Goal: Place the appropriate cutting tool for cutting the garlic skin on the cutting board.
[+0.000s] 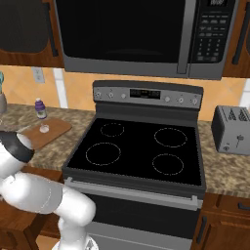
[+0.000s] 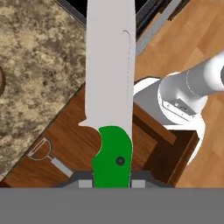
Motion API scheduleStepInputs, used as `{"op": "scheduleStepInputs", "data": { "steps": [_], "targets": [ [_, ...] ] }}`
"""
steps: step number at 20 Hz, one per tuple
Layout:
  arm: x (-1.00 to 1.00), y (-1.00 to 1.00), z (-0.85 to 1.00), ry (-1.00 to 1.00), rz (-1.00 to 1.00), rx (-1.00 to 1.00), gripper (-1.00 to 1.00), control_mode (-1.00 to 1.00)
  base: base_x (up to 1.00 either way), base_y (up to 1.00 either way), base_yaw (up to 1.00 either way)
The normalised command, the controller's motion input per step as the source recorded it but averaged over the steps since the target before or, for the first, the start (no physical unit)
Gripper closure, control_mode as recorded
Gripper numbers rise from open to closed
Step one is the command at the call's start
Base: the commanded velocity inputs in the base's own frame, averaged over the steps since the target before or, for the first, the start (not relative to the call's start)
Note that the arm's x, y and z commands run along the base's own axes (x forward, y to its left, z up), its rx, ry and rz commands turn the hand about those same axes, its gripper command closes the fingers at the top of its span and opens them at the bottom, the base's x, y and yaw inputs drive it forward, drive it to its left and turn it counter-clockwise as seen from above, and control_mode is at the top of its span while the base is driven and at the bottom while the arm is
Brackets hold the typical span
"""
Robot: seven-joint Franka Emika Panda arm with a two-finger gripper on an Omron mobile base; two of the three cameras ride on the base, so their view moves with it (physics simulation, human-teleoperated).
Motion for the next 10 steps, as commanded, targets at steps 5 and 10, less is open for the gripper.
{"op": "scheduleStepInputs", "data": {
  "steps": [5, 10],
  "targets": [
    [0.84, 0.17, -0.43, -0.04, -0.01, 0.0, 1.0, -1.0, 0.0, 0.0, 0.0],
    [0.79, 0.22, -0.64, -0.02, -0.01, 0.0, 1.0, -1.0, 0.0, 0.0, 0.0]
  ]
}}
